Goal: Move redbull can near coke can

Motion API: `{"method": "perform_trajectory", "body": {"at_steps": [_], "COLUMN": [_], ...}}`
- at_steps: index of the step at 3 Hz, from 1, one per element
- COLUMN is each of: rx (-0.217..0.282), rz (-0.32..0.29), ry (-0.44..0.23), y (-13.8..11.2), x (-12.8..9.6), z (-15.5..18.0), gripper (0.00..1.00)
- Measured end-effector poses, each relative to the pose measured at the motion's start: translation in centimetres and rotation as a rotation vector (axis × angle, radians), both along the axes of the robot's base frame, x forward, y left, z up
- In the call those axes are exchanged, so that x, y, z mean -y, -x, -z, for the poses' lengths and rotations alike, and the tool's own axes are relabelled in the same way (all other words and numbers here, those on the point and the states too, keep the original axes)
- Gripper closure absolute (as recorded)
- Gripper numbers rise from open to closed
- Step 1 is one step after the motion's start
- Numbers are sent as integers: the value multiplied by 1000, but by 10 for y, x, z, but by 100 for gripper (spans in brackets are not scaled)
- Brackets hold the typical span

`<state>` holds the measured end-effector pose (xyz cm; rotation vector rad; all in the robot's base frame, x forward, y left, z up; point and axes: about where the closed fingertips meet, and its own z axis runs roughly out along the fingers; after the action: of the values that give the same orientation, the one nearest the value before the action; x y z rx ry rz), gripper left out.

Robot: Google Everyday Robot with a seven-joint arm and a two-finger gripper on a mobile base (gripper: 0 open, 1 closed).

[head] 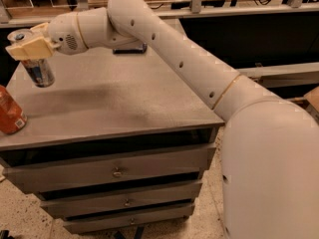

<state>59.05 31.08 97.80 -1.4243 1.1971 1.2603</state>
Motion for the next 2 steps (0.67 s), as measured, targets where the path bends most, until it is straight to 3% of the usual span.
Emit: {"method": "perform_trajectory", "body": {"at_steps": [2], "rx": [-12], "rz": [-29], "ry": [4], "y": [31], "x": [1], "z": [27], "gripper": [97]}}
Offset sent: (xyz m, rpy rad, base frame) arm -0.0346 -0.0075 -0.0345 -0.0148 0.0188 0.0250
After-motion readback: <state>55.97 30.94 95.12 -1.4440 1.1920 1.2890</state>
